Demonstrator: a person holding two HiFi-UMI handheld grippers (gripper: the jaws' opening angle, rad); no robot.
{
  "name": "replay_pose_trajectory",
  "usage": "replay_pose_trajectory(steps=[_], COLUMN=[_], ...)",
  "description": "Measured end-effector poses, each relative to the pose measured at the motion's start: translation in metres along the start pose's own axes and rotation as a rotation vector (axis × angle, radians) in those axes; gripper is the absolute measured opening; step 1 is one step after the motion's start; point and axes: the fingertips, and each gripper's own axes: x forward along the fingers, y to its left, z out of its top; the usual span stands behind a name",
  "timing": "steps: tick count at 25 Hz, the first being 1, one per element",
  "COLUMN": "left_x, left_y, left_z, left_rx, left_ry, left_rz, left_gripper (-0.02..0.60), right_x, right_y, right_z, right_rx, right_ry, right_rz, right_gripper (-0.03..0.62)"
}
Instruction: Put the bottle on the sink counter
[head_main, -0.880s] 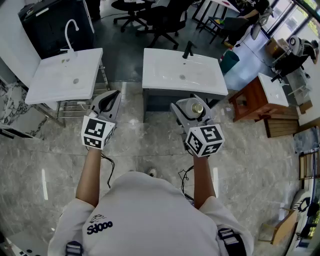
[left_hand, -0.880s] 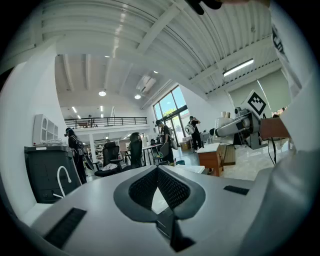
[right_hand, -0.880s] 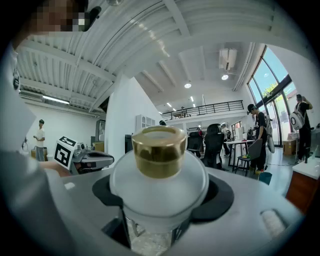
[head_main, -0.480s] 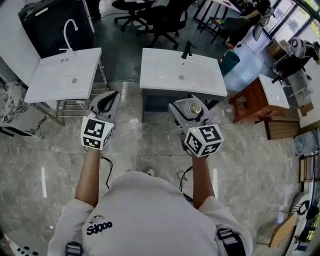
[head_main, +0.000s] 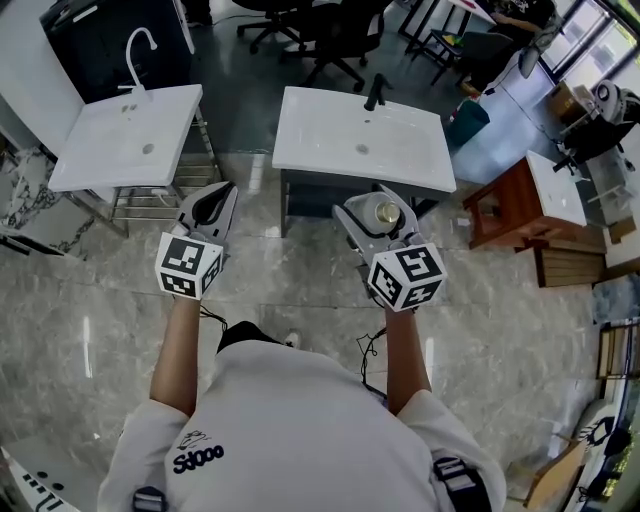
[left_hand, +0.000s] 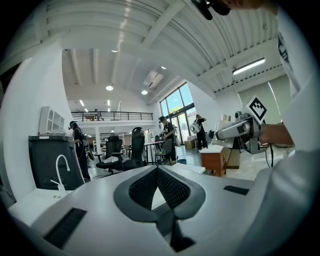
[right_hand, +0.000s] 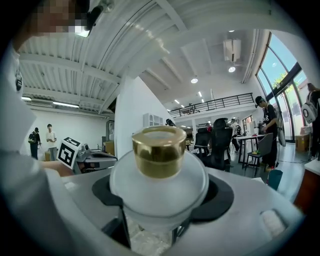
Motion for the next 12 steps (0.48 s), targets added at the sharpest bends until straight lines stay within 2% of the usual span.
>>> replay_pose_trajectory(steps=[6,12], left_x=[0.003,0.016], left_y=[-0.002,-0.003], left_z=[-0.003,-0.005], left_rx=[-0.004,0.014], left_ry=[0.016,0.026], left_rz=[0.034,0.023], left_gripper=[0.005,0.005], right_x=[0.001,0.010], right_y=[-0.006,-0.014], right_z=[-0.004,-0.005], right_rx=[0.000,0.016], right_ry=[0.011,0.003], right_rz=[0.032,0.035], right_gripper=[0.344,0.344])
